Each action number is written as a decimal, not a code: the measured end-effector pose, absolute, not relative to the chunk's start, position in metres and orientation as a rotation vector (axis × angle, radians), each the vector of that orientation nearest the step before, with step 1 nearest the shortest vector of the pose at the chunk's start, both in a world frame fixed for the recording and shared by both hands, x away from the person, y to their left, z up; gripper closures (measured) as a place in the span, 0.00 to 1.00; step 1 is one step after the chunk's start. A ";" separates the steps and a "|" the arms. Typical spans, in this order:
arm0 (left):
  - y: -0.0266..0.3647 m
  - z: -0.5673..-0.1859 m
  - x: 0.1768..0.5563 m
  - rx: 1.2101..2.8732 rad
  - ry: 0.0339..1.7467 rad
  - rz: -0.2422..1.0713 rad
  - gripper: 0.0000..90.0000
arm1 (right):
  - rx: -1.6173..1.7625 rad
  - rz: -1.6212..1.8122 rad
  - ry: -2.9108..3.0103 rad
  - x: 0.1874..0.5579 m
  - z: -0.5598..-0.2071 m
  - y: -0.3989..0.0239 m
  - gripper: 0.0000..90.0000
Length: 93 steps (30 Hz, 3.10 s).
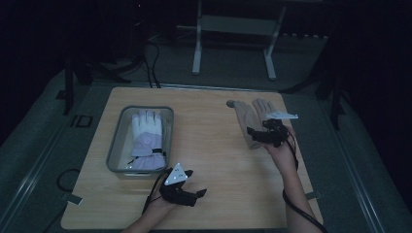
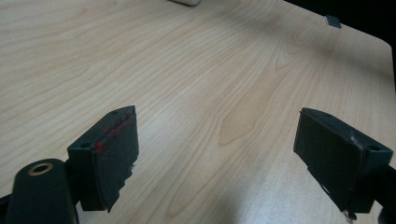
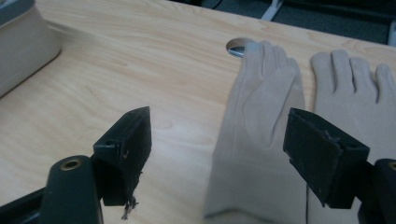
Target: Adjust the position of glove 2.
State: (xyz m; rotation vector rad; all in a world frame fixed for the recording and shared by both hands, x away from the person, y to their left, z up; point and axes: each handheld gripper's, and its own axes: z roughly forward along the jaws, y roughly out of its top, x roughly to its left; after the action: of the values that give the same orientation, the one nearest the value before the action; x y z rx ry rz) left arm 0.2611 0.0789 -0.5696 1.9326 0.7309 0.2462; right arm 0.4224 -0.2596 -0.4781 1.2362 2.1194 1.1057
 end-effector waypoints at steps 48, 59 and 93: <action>0.077 -0.573 0.251 1.889 0.741 0.309 0.03 | 1.451 0.776 2.122 0.521 -0.547 -0.249 0.78; 0.076 -0.573 0.249 1.896 0.737 0.314 0.03 | 1.580 0.799 2.060 0.517 -0.542 -0.246 0.88; 0.075 -0.573 0.248 1.905 0.737 0.347 0.03 | 1.544 1.200 1.901 0.387 -0.461 -0.162 0.88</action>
State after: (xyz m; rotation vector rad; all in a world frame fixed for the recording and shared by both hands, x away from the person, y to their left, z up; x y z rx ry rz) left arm 0.2477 0.0747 -0.5727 1.9053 0.7373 0.3471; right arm 0.3865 -0.1616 -0.4606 1.5438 1.9012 1.2001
